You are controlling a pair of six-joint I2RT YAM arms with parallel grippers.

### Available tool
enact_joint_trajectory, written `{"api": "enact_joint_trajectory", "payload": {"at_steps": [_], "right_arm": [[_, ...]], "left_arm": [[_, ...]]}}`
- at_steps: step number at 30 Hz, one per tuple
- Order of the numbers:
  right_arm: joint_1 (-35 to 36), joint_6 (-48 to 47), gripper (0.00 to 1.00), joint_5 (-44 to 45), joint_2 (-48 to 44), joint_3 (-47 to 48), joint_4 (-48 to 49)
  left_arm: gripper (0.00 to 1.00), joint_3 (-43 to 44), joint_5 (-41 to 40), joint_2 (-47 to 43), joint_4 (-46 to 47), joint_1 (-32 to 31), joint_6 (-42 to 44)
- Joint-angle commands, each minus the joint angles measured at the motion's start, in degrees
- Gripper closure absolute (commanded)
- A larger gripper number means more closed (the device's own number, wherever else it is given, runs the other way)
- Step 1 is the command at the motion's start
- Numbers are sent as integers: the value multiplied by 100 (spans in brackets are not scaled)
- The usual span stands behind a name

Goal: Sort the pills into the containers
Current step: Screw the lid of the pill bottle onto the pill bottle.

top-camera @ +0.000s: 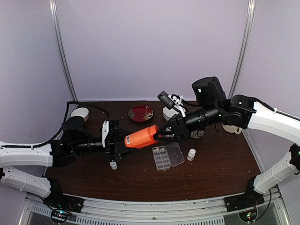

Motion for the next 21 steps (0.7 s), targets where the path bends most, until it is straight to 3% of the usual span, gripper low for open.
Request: {"api": "enact_joint_trajectory", "payload": {"at_steps": [1,9,12,16,21], "right_arm": [[40,-1507,61,-208,19,210,-35],[40,-4116,69,-202,-887,-1115,1896],[40,-5441,70,-447,-865,-998,1695],[56,-8291,78,-701,-851,-857,554],[90,-9410,79,-159,-1079,-967,625]], "left_arm": [[97,239,46,6,357,-5,-136],[97,212,99,128,655,-3,-280],[97,231,137,163,702,-3,-438],[97,225,202,262,849,-9,-638],[97,119,270,356,1159,-5,-851]]}}
